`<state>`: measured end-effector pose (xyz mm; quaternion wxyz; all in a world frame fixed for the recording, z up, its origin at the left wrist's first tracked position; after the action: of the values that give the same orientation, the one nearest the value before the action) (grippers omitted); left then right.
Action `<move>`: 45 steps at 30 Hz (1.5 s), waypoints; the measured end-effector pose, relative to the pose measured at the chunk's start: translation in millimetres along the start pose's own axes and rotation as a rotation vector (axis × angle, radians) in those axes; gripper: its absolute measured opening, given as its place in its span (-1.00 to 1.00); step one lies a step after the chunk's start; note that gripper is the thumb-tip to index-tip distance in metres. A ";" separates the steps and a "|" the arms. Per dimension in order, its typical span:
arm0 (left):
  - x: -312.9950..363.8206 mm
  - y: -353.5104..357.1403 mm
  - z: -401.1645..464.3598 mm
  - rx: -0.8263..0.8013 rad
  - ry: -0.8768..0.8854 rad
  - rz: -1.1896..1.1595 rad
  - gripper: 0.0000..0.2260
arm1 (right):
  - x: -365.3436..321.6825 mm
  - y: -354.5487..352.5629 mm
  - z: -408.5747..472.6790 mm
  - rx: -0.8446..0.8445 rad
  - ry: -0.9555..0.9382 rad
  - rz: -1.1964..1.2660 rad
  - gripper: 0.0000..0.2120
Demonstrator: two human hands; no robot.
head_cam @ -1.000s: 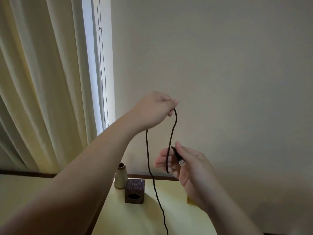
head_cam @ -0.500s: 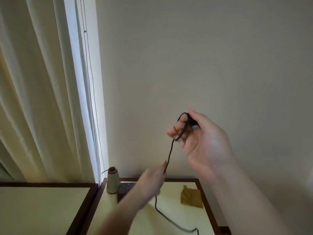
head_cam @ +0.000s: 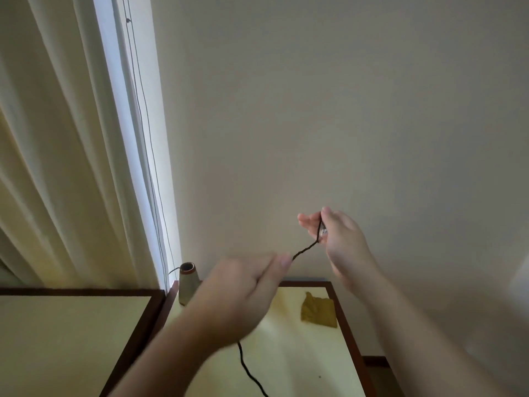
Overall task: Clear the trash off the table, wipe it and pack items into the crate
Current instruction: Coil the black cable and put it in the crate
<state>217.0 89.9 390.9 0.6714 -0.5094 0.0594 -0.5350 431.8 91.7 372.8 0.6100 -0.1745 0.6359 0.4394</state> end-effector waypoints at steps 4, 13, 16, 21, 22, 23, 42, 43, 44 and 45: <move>27.7 -44.4 47.9 0.021 0.137 0.146 -0.49 | 22.3 16.7 -27.9 -0.135 0.119 -0.235 -0.53; -17.1 -52.4 142.1 0.035 -0.003 0.287 -0.47 | 16.5 43.2 -82.4 -0.305 0.153 0.024 -0.50; -48.5 -26.2 142.7 -0.025 -0.081 0.187 -0.48 | -1.0 51.0 -93.0 -0.325 0.124 0.108 -0.50; -93.4 35.6 109.0 -0.086 -0.250 -0.188 -0.58 | -30.4 59.9 -93.1 -0.270 0.080 0.299 -0.57; -102.7 49.8 100.7 -0.087 -0.296 -0.225 -0.58 | -36.3 61.2 -91.6 -0.258 0.057 0.329 -0.57; -110.3 62.5 91.4 -0.093 -0.347 -0.228 -0.58 | -41.7 61.7 -88.9 -0.245 0.030 0.351 -0.57; -30.6 14.4 -19.3 0.235 0.059 0.099 -0.45 | -3.8 4.8 -21.1 -0.046 -0.029 -0.192 -0.62; -21.5 -0.9 -11.4 0.236 0.102 0.150 -0.45 | 4.8 6.2 -27.1 -0.072 -0.003 -0.236 -0.60; -12.2 -14.9 -2.0 0.232 0.152 0.197 -0.47 | 14.0 8.9 -33.5 -0.098 0.020 -0.271 -0.58; -3.4 -27.4 7.8 0.225 0.194 0.222 -0.47 | 22.1 12.8 -40.1 -0.127 0.038 -0.295 -0.56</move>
<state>202.5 99.9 413.5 0.7702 -0.3672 0.1195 -0.5077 392.8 74.8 351.5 0.6435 -0.3124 0.5858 0.3810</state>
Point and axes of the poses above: each hand's wrist, its own z-axis towards the middle knuckle, its own y-axis out of the palm, x = y × z, the point moved 6 cm from there along z, towards the middle knuckle, and after that the axes turned 15 degrees about z, right-handed, at the moved point
